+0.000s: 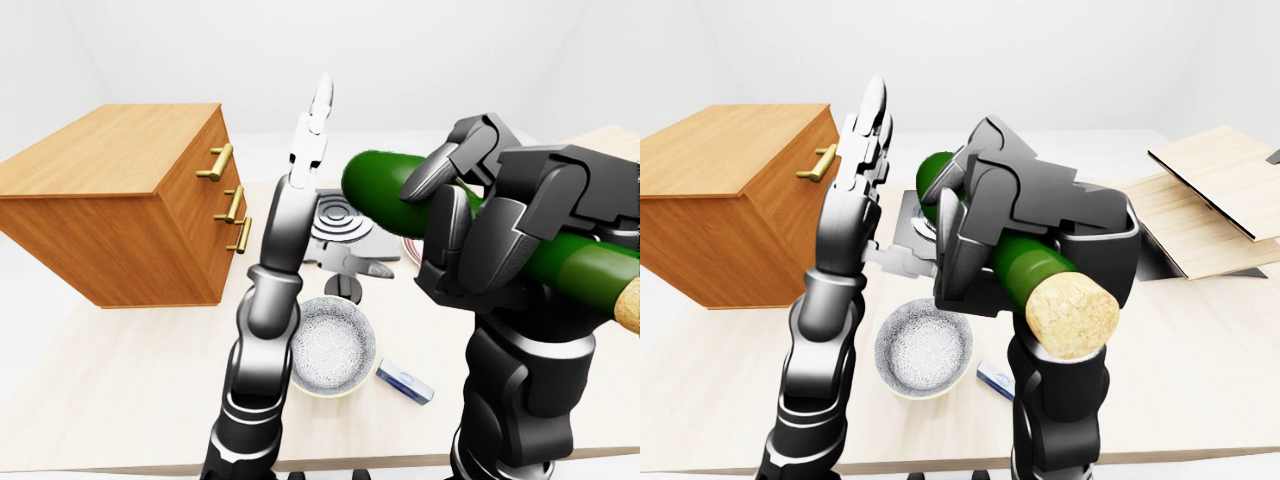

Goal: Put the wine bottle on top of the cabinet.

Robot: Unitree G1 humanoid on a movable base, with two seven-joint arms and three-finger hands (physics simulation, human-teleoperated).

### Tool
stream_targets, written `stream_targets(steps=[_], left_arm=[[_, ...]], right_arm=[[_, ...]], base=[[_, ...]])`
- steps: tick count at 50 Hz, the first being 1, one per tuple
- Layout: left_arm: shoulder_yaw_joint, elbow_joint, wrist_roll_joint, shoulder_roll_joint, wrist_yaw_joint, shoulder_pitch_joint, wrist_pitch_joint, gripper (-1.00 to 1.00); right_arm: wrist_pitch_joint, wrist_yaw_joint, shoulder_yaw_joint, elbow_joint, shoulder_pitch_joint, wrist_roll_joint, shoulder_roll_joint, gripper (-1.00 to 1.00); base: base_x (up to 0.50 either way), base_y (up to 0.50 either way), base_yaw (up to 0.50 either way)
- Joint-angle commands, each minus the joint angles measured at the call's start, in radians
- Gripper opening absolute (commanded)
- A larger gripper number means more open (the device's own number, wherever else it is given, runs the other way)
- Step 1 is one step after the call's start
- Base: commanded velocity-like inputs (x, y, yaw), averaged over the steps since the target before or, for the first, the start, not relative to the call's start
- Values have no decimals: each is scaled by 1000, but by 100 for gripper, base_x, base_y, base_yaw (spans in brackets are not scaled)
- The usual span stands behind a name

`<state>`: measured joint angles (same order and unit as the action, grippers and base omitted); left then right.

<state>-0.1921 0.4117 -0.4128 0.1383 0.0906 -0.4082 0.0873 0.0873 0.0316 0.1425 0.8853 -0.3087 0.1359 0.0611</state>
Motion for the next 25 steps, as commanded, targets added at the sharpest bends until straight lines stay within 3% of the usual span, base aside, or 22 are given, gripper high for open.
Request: stream_targets(steps=[1, 13, 25], left_arm=[[-4, -8, -5, 10, 1, -23, 0, 100], [22, -56, 6, 6, -8, -74, 0, 100], [-14, -43, -23, 32, -5, -64, 0, 100]], right_arm=[[0, -109, 11, -11, -3, -99, 3, -100], [0, -110, 18, -11, -5, -93, 8, -100], [0, -107, 20, -20, 17, -92, 7, -100]], base=[[0, 0, 0], [0, 0, 0], [0, 0, 0]])
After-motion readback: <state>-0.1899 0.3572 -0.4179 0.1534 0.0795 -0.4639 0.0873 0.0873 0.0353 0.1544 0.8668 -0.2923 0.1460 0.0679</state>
